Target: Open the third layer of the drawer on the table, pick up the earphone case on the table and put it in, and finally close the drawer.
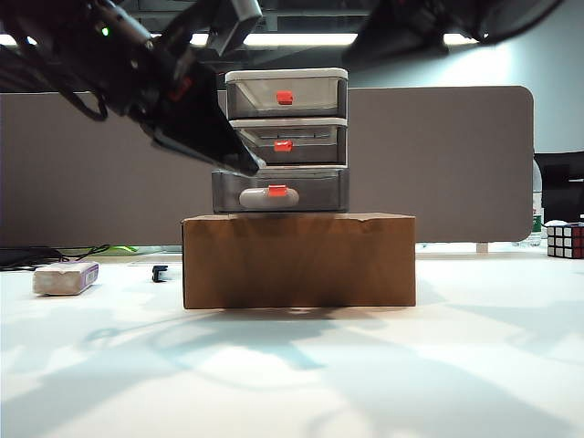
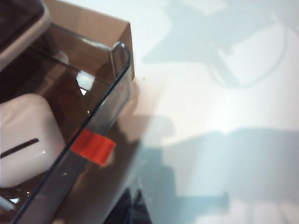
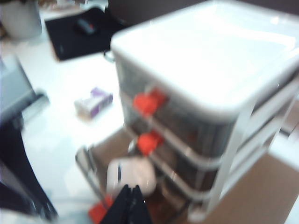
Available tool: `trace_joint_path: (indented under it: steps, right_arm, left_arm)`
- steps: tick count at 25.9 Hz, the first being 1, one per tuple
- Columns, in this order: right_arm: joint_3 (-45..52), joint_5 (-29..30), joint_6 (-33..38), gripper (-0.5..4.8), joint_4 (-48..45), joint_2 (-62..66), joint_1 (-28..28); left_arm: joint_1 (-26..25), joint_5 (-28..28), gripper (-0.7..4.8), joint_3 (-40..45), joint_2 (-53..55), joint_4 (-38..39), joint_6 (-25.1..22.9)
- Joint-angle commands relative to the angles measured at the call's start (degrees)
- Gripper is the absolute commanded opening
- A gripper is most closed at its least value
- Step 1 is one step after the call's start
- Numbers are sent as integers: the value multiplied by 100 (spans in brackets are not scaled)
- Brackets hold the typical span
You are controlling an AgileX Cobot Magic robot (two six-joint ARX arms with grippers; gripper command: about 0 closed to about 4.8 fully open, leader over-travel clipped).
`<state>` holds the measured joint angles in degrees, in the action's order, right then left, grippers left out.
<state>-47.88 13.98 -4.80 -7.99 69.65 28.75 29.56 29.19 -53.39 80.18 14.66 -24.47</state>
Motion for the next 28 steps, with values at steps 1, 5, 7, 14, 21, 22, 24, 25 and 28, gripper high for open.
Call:
trace_joint_path:
  steps: [1,5,7,14,21,22,24,25,28]
  right_arm:
    - [-321,7,-22,-6,-264,61,7]
    - [-1200,9,-149,-6,-236,616,4]
    - [-1663,11,-175,-6,-203,1025,4]
    - [-2975,-273,-280,-6,-140,2420,2]
    - [-3263,-813,-280,-6,382,2957,0]
    - [-3265,-813,-280,-6,490,2959,0]
    - [-3263,-813,-284,-6,621,2983,0]
    - [-3263,-811,-282,-6,664,2983,0]
    - [-3265,-811,-282,-6,776,2983,0]
  left_arm:
    - [-2,-28,-6,-4,160,-376,-57]
    - [-2,-262,-6,-7,448,-909,-48]
    - [-2,-262,-6,-7,553,-964,-42]
    - [-2,-367,-6,-4,713,-1224,-37]
    - [-2,-767,-6,-4,737,-1609,11]
    - [-2,-811,-6,-4,743,-1668,15]
    - [-2,-1054,-6,-4,791,-1886,92]
    - [-2,-1082,-6,-4,820,-2000,114]
    - [-2,-1257,-6,-7,964,-2341,149]
